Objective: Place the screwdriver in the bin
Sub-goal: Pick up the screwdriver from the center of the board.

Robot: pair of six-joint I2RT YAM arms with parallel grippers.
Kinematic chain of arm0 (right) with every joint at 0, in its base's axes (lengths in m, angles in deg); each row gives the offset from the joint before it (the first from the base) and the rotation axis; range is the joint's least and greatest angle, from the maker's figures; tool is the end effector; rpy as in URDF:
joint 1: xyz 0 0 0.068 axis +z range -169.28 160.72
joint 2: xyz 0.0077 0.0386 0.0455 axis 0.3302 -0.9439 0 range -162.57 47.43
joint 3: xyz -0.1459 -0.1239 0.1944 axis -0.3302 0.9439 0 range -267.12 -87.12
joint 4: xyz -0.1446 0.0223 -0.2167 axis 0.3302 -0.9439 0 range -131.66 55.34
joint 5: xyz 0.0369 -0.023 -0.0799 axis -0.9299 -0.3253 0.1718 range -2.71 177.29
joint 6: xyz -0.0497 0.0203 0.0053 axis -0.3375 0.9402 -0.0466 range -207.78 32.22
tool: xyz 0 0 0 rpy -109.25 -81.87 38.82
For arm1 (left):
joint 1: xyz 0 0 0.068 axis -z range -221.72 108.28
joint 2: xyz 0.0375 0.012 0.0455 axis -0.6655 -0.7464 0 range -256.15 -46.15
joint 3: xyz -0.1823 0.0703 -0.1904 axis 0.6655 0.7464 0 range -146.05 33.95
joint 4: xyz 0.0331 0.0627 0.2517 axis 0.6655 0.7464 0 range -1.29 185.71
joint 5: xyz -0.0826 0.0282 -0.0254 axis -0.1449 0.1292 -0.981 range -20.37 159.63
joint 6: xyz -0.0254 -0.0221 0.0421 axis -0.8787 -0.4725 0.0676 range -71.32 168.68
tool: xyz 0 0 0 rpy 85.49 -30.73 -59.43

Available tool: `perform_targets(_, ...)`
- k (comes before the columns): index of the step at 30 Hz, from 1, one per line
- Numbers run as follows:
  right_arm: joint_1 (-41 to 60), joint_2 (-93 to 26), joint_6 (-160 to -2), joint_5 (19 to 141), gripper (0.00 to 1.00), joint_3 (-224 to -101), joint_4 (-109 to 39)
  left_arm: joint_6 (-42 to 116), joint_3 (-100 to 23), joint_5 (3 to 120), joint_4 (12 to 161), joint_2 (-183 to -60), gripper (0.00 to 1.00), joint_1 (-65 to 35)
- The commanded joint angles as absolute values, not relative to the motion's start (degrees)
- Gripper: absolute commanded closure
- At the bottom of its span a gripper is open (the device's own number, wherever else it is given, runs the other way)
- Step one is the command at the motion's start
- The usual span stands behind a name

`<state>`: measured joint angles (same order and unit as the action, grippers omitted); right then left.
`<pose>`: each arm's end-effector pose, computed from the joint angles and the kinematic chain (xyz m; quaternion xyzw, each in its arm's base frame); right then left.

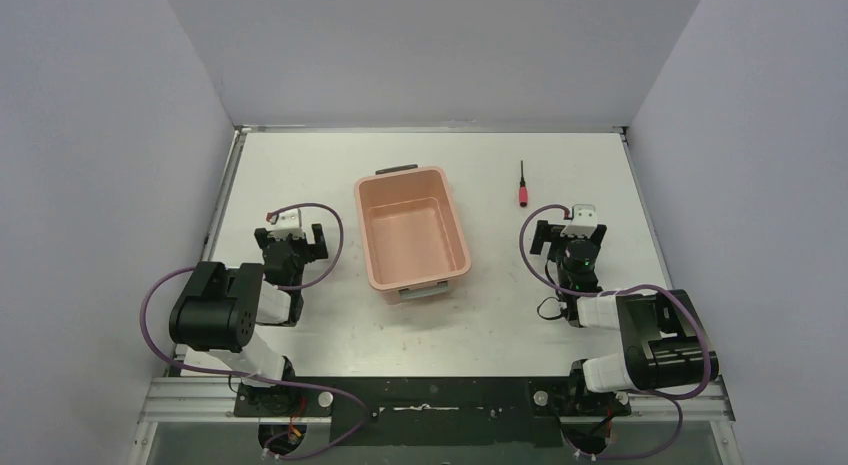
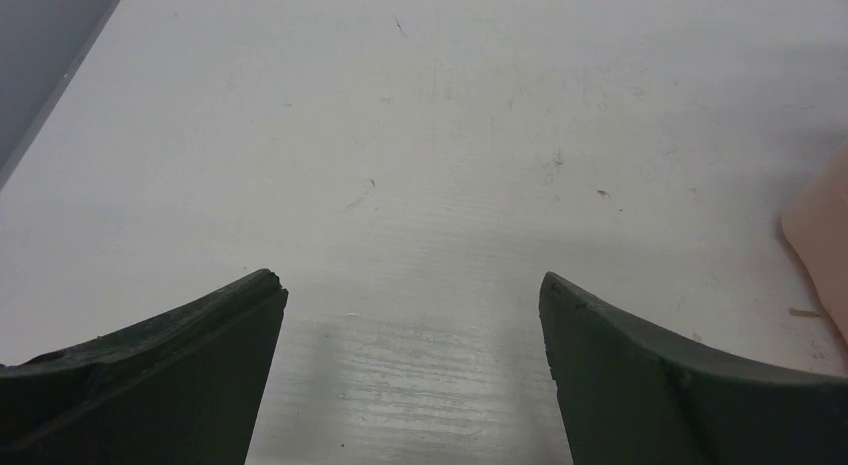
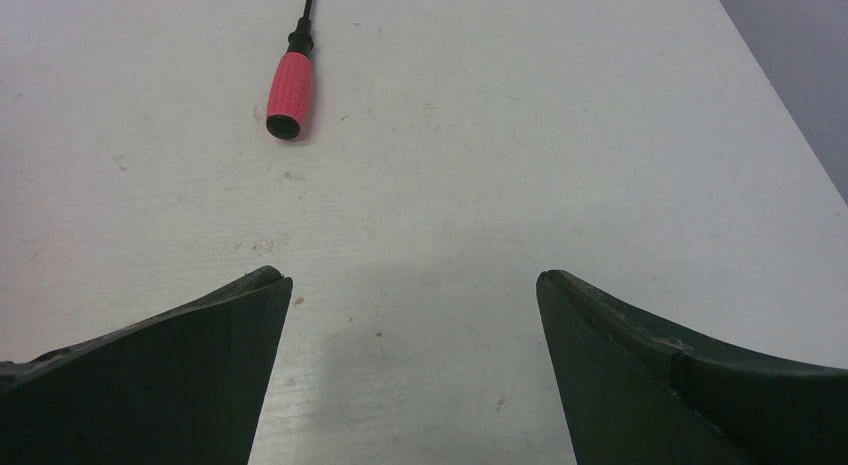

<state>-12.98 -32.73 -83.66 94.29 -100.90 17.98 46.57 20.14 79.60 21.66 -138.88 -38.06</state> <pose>0.2333 0.0214 0.1472 0.0227 0.7857 0.0081 0.6181 0.2452 -0.0096 0.1259 -0.0443 0.7742 0.0358 0.6304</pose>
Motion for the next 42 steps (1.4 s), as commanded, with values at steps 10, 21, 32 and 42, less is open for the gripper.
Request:
perform_targets(10, -13.47, -31.95, -82.91, 94.92, 0.00, -101.42, 20.94, 46.90, 19.36, 79.21, 19.40, -138.48, 0.03, -38.11)
perform_targets(21, -13.47, -33.09, -84.48, 97.54, 0.00, -106.43, 11.73, 46.89, 19.36, 79.21, 19.41, -138.50, 0.03, -38.11)
perform_targets(32, -13.24, -22.37, -84.51, 96.03, 0.00, -111.97, 0.28, 46.91, 19.36, 79.21, 19.45, -138.48, 0.03, -38.11)
perform_targets(42, -13.07, -16.59, -86.02, 94.70, 0.00, -127.54, -18.37, 46.93, 19.36, 79.21, 19.44, -138.52, 0.03, -38.11)
